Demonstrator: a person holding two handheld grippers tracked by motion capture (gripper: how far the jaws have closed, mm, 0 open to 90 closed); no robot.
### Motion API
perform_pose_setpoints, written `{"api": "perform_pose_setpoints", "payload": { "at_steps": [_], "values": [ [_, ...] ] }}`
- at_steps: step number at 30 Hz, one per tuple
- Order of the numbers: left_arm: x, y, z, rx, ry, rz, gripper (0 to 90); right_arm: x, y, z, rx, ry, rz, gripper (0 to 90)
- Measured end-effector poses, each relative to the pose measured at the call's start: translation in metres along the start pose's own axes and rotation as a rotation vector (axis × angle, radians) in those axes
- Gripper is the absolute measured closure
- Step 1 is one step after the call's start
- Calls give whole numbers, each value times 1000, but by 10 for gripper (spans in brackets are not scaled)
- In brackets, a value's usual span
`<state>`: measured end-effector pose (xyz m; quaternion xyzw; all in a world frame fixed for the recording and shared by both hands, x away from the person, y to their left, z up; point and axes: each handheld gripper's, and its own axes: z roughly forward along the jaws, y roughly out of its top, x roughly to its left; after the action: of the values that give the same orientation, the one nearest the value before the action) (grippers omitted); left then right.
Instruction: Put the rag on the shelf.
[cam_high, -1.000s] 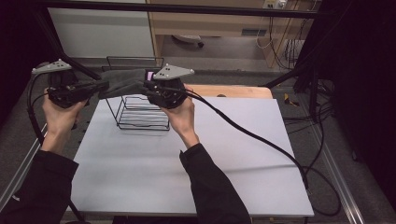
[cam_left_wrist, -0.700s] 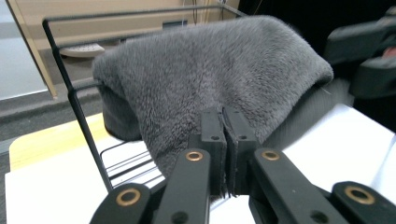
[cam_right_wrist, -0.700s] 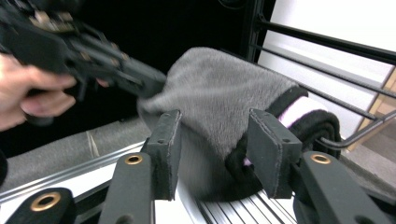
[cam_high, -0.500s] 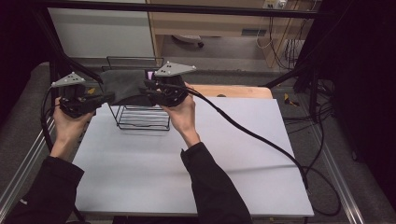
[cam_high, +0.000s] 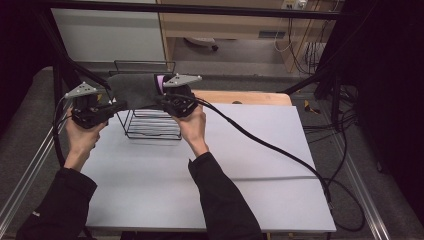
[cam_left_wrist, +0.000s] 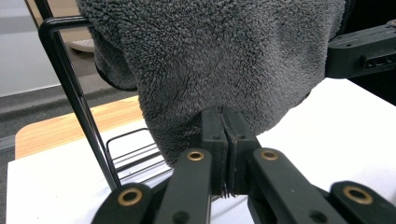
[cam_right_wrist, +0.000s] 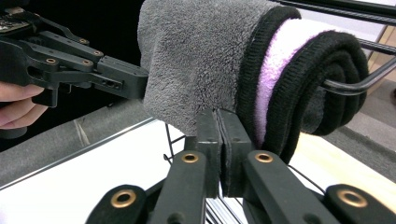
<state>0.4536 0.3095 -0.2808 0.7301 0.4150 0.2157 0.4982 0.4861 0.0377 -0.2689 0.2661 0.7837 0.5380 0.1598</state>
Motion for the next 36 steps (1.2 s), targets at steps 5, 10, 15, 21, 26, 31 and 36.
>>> {"api": "perform_pose_setpoints", "payload": {
  "at_steps": [5, 10, 15, 21, 26, 31, 36],
  "values": [
    [-3, 1, -6, -11, -8, 16, 821, 3, 3, -8, -34, 18, -13, 773],
    [-4, 4, -16, -15, -24, 9, 698, 6, 8, -22, -52, 40, -20, 612],
    [-5, 7, -24, -24, -21, 16, 523, 3, 15, -35, -54, 53, 4, 465],
    [-8, 5, -29, -15, -8, 29, 329, -2, 19, -52, -41, 44, 1, 287],
    [-13, -1, -29, -4, 16, 48, 203, -10, 13, -69, -40, 46, 29, 174],
    [-19, -11, -27, 15, 29, 62, 125, -21, 1, -87, -8, 52, 43, 88],
    [-25, -26, -25, 29, 36, 61, 89, -31, -17, -107, -9, 44, 45, 54]
  ]
}}
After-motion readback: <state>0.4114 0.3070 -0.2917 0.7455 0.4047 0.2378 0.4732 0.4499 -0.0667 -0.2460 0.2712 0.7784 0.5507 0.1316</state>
